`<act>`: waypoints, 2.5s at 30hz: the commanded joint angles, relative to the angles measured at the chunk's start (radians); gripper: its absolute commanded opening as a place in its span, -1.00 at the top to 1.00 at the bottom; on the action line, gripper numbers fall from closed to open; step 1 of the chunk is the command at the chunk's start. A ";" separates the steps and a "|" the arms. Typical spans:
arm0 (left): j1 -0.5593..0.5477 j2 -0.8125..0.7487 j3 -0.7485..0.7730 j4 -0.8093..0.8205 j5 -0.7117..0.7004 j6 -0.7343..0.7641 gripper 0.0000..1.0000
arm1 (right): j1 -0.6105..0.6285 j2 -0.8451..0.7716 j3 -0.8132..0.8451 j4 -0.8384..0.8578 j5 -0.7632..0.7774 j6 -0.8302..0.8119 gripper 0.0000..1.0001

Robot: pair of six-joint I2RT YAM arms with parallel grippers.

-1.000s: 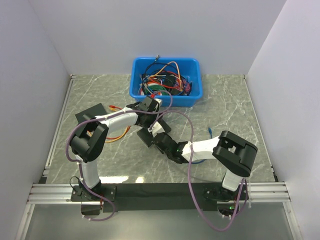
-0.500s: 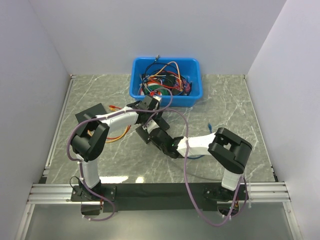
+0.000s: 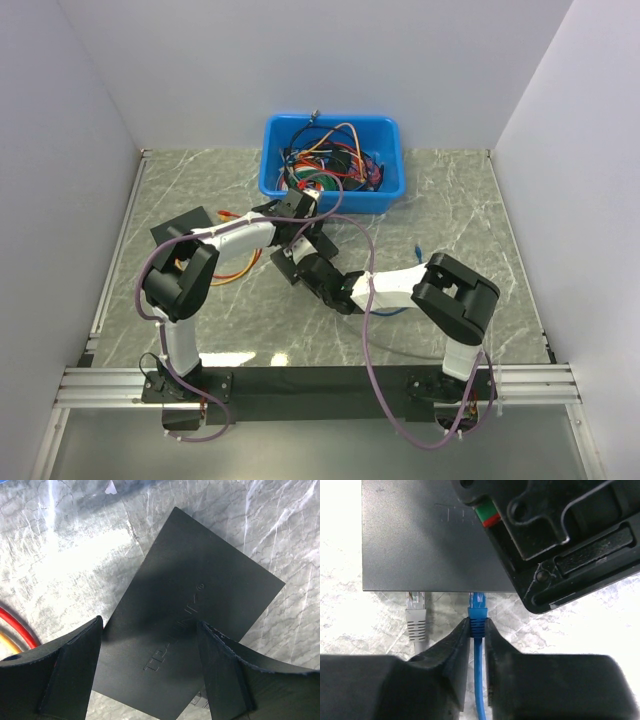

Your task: Insert the plug into the switch port

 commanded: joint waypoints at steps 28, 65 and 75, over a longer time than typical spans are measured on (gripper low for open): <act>-0.003 -0.069 -0.077 -0.260 0.111 -0.070 -0.65 | 0.286 -0.448 -0.357 0.549 0.302 0.181 0.05; 0.031 -1.330 -0.482 0.262 -0.463 0.040 -0.99 | 0.700 -0.829 -0.595 0.125 0.623 0.661 0.05; 0.031 -1.248 -0.418 0.180 -0.524 0.022 -0.93 | 0.700 -0.888 -0.661 0.138 0.647 0.709 0.03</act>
